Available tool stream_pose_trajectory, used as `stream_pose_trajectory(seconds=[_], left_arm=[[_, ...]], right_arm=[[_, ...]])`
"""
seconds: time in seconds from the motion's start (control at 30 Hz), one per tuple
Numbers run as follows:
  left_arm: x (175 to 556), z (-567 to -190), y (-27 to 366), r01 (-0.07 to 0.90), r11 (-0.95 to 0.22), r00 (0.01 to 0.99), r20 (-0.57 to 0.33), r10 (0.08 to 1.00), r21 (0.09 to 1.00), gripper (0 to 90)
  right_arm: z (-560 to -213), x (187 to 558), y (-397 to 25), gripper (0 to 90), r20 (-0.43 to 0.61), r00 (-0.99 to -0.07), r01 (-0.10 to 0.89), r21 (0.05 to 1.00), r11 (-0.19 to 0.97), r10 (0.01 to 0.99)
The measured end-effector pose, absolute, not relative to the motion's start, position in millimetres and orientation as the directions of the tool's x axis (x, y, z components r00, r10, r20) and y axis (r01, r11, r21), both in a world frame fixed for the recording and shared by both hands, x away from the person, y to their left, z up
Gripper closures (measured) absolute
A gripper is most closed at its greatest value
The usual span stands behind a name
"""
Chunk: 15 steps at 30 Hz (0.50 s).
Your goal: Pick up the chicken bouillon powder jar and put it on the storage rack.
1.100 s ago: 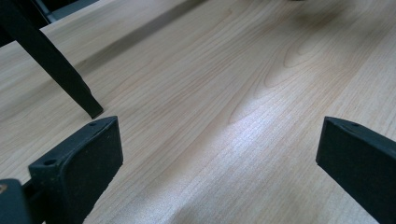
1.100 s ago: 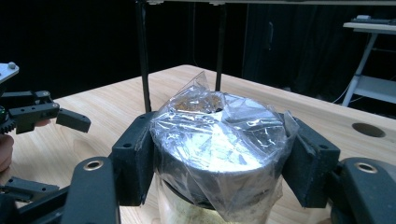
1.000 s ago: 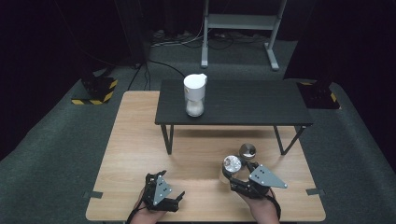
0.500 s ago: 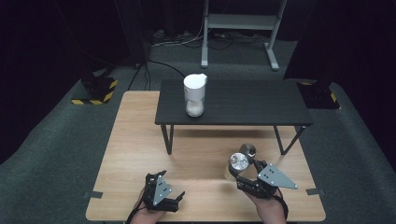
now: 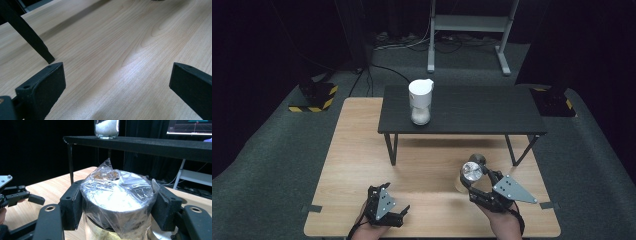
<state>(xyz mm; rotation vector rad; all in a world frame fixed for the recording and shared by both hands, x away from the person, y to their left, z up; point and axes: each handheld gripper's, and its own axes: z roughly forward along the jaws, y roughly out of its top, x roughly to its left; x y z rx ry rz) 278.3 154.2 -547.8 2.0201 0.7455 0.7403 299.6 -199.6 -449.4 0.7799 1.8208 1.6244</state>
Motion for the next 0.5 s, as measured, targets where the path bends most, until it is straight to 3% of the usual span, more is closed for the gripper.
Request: stream_pose_trajectory(seconds=[0.5], left_arm=[[278, -548, 154, 0.231, -0.471, 0.651, 0.225, 0.725, 0.851, 0.7]], right_arm=[[-434, 305, -201, 34.1, -0.05, -0.658, 0.023, 0.996, 0.087, 0.752]])
